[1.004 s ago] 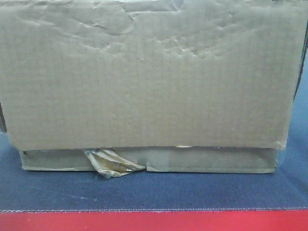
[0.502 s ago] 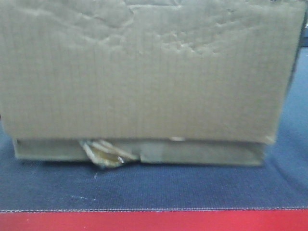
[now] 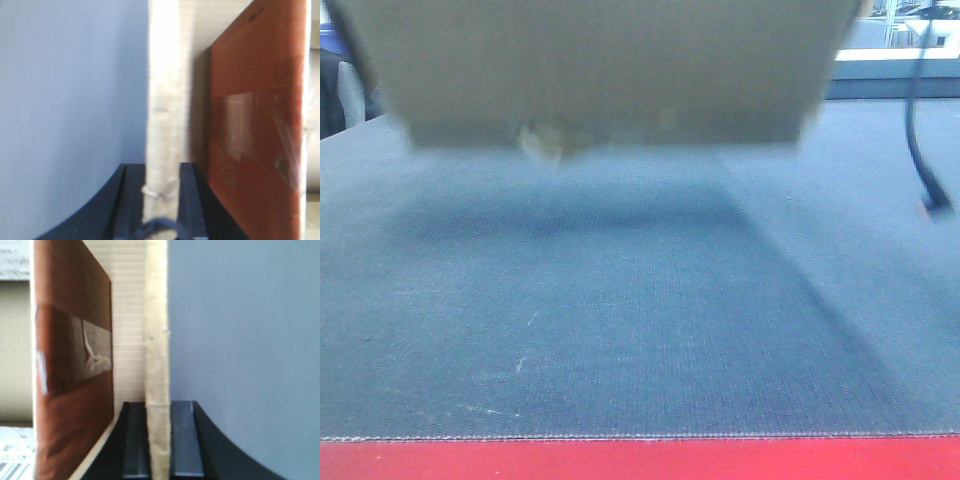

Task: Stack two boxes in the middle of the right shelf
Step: 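Lift the stacked boxes off the bench with both grippers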

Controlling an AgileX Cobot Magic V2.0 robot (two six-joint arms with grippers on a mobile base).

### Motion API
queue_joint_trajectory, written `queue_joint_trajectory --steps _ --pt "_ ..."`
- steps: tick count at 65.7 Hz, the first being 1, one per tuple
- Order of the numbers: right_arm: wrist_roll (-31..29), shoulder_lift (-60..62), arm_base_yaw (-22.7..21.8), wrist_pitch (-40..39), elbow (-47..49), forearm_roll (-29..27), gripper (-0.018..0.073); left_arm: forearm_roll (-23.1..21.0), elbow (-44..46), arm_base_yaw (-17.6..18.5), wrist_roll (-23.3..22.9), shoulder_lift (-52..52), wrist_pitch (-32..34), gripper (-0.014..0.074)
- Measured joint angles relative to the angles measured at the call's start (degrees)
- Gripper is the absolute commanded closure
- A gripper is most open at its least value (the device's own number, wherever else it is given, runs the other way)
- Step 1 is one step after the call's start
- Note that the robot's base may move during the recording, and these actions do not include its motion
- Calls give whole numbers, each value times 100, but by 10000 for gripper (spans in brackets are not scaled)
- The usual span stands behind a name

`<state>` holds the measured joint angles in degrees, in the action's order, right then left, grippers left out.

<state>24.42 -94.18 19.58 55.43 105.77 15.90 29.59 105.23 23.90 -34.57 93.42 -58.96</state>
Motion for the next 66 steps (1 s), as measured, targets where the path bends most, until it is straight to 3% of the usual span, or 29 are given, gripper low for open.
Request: queue_joint_trajectory --steps 11,24,36,66 --pt "0 0 0 -234 349 202 711 -53 12 -250 -14 -14 826 708" --pt "0 0 0 -372 360 207 711 -207 12 -507 191 -14 1344 708" --pt "0 0 0 -471 360 221 711 -207 12 -520 416 -14 1502 708" --pt "0 -110 -11 -1097 360 461 711 -222 12 -563 437 -14 1773 708"
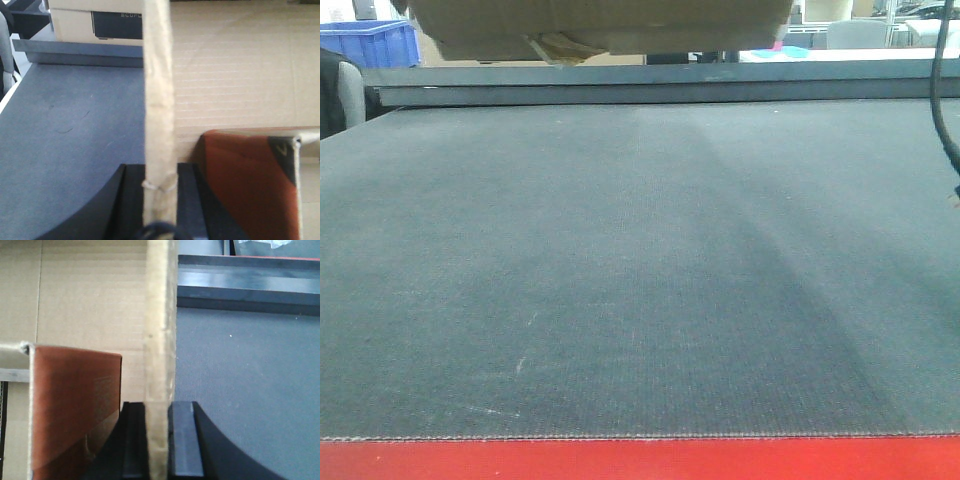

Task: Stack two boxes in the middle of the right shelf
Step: 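Lift the stacked boxes off the bench with both grippers, then hold the boxes with both grippers while driving to the steel shelf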

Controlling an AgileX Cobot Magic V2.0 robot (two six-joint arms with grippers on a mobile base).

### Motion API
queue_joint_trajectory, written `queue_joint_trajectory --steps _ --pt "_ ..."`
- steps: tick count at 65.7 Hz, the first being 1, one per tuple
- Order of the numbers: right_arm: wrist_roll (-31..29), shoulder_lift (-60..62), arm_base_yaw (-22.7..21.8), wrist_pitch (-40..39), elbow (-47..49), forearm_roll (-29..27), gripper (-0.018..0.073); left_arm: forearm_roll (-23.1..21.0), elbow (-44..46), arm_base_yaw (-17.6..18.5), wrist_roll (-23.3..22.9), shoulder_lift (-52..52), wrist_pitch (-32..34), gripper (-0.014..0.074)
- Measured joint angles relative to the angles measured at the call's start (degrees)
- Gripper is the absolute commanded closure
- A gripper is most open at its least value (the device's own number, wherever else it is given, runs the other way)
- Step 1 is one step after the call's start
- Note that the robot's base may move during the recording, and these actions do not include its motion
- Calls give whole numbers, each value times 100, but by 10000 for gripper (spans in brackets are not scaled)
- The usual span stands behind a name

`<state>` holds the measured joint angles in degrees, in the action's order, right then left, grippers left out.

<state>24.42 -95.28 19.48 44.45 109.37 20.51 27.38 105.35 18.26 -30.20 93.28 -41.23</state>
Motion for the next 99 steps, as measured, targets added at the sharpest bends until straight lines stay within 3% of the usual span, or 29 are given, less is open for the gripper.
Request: queue_joint_trajectory --steps 29,52,99 --pt "105 9 -20 -547 -170 42 712 -139 578 -33 27 0 -359 708" --pt "281 551 -261 -1917 -1342 127 712 -234 587 -33 27 0 -411 708" --pt "326 574 -259 -1925 -1360 151 712 -258 539 -33 27 0 -411 708"
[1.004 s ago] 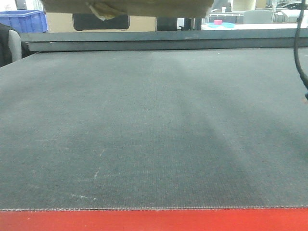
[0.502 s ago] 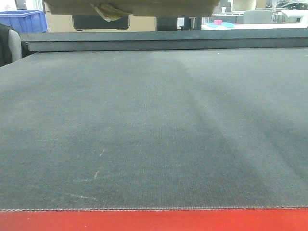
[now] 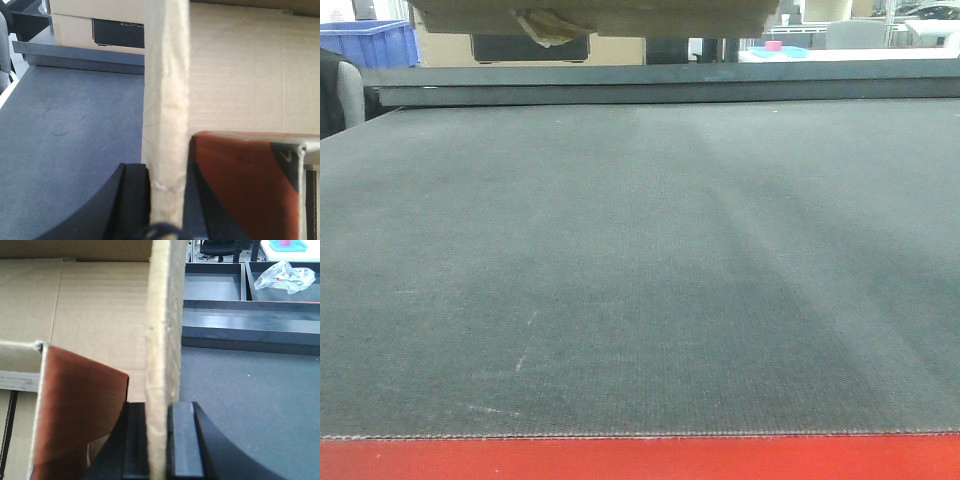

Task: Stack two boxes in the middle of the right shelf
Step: 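Hold the boxes with both grippers while driving to the steel shelf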

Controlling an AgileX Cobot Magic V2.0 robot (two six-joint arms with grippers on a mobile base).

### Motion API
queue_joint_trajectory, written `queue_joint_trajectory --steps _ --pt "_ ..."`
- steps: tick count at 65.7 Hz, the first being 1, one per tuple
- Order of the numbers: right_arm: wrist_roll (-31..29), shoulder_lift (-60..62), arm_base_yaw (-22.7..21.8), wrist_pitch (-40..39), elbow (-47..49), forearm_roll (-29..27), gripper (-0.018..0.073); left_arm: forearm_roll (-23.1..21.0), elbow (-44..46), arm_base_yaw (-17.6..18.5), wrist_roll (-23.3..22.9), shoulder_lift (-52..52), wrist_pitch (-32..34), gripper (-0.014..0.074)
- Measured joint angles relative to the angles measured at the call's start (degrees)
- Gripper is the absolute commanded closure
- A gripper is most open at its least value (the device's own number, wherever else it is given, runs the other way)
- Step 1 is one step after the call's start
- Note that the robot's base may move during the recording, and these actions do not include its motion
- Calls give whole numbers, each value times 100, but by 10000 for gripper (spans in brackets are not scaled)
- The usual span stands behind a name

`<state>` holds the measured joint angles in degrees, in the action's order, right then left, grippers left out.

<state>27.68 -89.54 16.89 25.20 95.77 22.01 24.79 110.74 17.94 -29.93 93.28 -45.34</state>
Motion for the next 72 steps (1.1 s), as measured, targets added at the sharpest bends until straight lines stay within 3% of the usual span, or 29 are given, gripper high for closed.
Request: queue_joint_trajectory --steps 72 --pt "10 0 0 0 0 0 712 0 0 0 0 0 21 708"
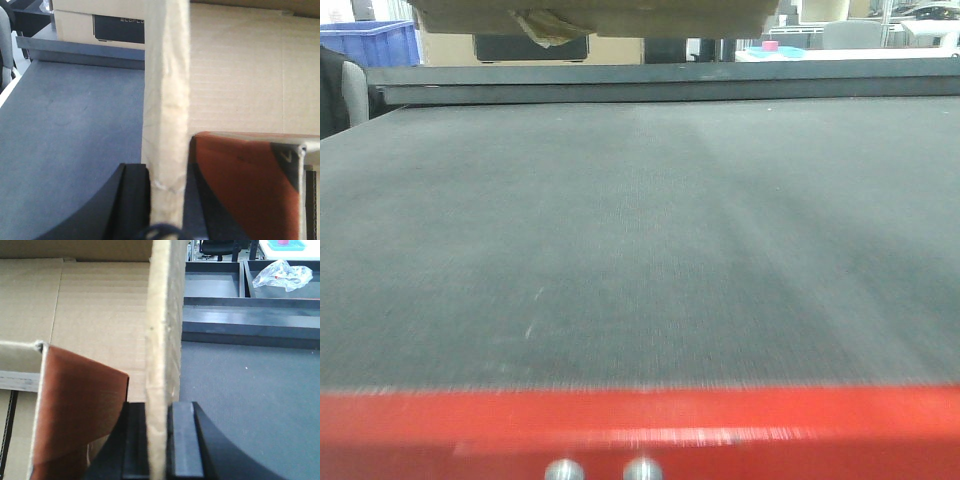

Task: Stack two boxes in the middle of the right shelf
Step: 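Hold the boxes with both grippers while driving to the steel shelf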

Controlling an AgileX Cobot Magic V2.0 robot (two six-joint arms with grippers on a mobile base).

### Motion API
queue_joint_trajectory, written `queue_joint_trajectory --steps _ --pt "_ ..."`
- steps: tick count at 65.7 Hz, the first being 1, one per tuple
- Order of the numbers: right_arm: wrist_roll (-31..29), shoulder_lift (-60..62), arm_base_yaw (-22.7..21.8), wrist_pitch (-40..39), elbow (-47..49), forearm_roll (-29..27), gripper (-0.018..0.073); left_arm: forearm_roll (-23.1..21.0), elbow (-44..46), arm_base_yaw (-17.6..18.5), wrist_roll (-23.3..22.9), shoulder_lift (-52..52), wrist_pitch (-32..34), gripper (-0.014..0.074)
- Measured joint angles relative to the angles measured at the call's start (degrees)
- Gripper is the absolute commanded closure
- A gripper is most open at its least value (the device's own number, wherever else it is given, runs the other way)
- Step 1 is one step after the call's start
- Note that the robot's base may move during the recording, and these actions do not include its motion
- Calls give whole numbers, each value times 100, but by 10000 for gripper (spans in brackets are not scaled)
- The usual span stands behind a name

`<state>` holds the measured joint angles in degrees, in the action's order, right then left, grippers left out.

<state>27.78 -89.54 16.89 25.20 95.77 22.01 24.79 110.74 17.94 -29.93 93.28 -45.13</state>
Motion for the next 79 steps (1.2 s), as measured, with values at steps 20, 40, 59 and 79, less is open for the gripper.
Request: queue_joint_trajectory --steps 20,40,59,79 --pt "0 -54 0 -49 0 0 712 24 0 0 0 0 0 708" --pt "11 -67 0 -70 0 0 712 43 -2 0 0 0 -11 708" --pt "11 -67 0 -70 0 0 712 43 -12 0 0 0 -11 708" --pt "11 -67 0 -70 0 0 712 43 -12 0 0 0 -11 708"
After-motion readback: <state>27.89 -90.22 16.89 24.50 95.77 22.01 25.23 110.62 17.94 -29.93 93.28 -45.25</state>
